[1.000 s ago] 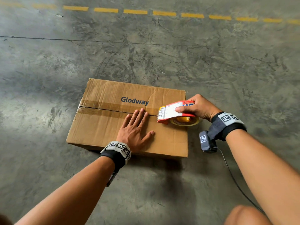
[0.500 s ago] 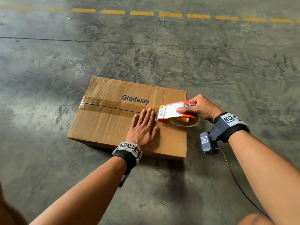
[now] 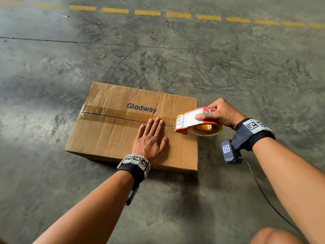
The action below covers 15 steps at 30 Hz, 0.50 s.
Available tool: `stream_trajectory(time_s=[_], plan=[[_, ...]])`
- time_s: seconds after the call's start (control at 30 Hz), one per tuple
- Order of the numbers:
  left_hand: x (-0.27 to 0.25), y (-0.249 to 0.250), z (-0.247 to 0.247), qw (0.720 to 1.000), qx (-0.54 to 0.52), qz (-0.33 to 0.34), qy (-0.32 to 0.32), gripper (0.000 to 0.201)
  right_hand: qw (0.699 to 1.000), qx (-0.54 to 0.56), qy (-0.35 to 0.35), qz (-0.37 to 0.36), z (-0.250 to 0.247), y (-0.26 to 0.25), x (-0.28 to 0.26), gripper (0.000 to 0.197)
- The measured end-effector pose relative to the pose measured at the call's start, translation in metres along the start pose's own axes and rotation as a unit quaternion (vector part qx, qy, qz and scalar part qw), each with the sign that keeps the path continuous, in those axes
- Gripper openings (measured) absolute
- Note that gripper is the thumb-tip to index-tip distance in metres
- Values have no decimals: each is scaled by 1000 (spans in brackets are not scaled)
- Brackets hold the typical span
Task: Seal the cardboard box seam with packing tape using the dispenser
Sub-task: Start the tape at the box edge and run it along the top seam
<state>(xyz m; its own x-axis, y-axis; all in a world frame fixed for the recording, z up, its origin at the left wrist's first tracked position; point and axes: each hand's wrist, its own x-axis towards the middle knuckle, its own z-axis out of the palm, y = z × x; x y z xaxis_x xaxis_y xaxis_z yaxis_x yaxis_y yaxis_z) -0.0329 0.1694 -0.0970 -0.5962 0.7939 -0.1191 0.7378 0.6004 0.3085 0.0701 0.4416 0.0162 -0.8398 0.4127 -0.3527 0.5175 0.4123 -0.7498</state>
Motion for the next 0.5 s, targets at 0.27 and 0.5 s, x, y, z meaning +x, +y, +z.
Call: stream_trajectory(time_s=[0.27,0.5], plan=[[0,0,2,1000,-2,2,4,69,1000,-9,1,-2,-24,17,-5,65],[-1,0,3,1000,9,5,-4,69,999,-22,16,17,-40,34,-23,33]])
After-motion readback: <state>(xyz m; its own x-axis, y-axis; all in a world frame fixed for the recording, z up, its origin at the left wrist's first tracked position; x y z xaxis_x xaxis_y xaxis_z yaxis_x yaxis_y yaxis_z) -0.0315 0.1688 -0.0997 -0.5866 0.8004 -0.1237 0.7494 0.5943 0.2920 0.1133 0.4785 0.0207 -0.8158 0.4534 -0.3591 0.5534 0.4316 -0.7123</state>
